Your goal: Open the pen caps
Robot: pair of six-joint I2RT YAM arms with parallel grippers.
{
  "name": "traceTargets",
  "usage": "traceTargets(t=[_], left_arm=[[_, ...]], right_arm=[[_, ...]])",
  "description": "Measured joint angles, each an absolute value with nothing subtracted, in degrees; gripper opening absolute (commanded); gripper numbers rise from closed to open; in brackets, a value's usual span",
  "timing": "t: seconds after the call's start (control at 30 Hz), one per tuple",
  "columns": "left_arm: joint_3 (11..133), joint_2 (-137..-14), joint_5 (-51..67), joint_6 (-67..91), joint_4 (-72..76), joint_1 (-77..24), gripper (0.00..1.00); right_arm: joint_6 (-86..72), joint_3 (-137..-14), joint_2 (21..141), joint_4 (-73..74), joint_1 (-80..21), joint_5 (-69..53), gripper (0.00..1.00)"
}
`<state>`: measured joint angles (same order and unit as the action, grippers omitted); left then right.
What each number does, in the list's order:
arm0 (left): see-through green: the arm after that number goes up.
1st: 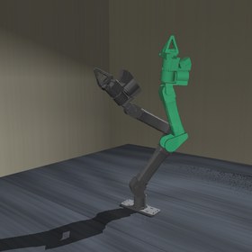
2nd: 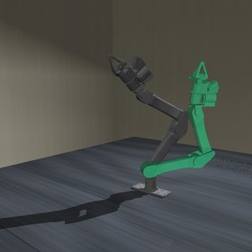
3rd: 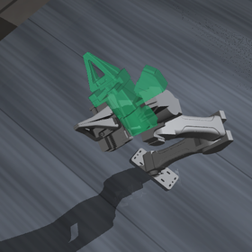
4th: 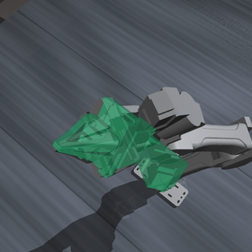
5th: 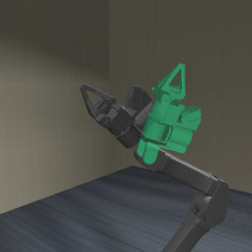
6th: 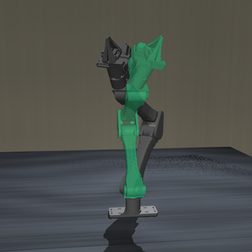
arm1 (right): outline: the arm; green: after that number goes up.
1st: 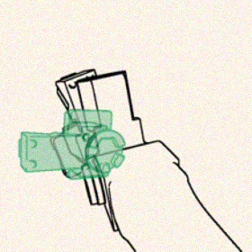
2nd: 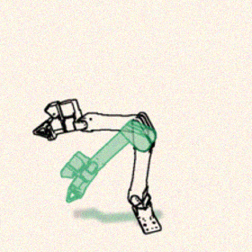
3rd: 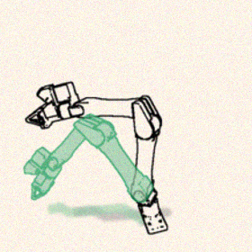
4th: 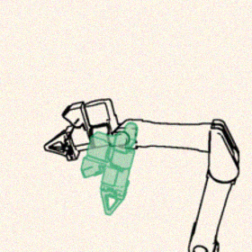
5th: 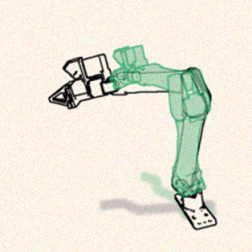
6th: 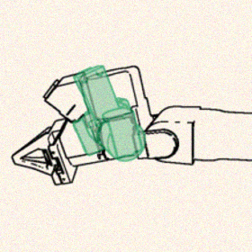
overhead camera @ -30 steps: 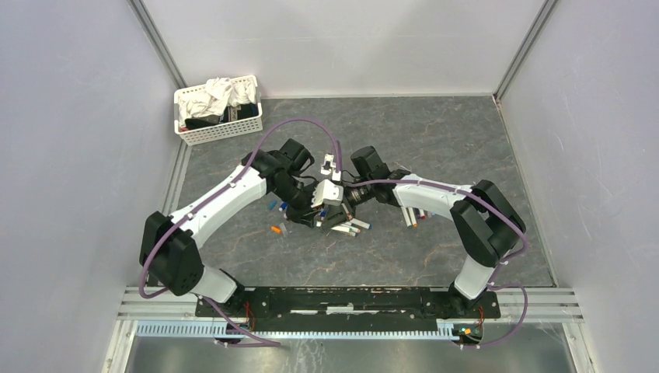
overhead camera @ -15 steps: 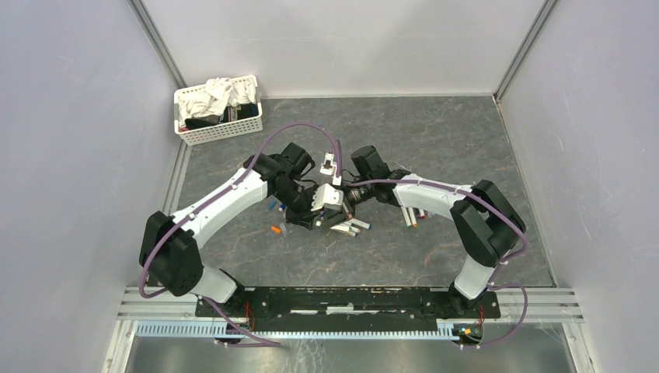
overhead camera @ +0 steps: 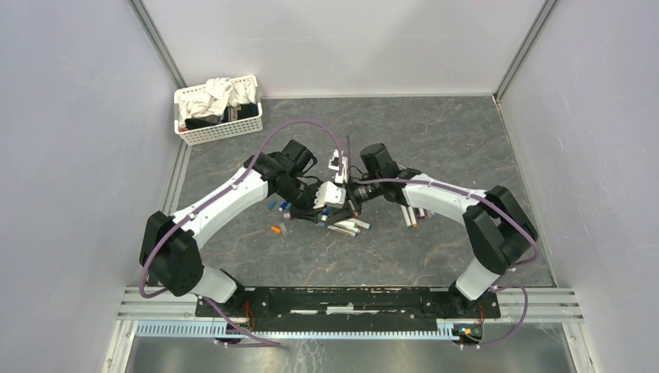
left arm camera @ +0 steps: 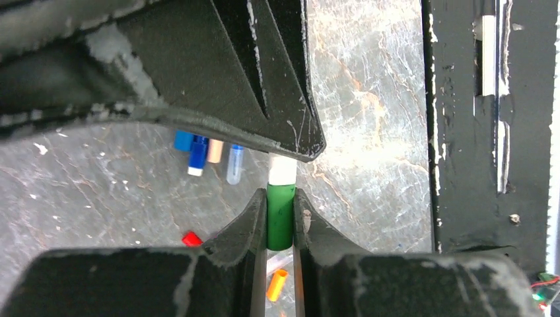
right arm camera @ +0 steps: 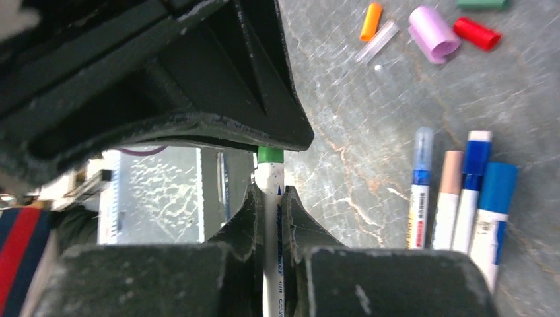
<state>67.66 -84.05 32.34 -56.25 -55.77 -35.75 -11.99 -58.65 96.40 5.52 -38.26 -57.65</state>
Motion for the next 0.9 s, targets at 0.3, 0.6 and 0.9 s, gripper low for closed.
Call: traceTargets(t=[0.3,0.6,0.9], left_arm=[[72.3,-85.1,28.9,-62.3,-60.3,-22.0,0.02],[68.0,-88.1,26.8,-60.1,-53.1,-20.7,0.04],[65.3,-96.8,21.5,-51.4,-42.6,-20.6,0.12]], right_arm=[[-7.6,-50.1,87.9,12.8,-31.2,-53.8,0.0],[-7.7,-50.1,87.5,18.2,-27.8,-27.3,0.0],[-10.7,-48.4,88.9,14.5,-27.6,-2.2,0.0]])
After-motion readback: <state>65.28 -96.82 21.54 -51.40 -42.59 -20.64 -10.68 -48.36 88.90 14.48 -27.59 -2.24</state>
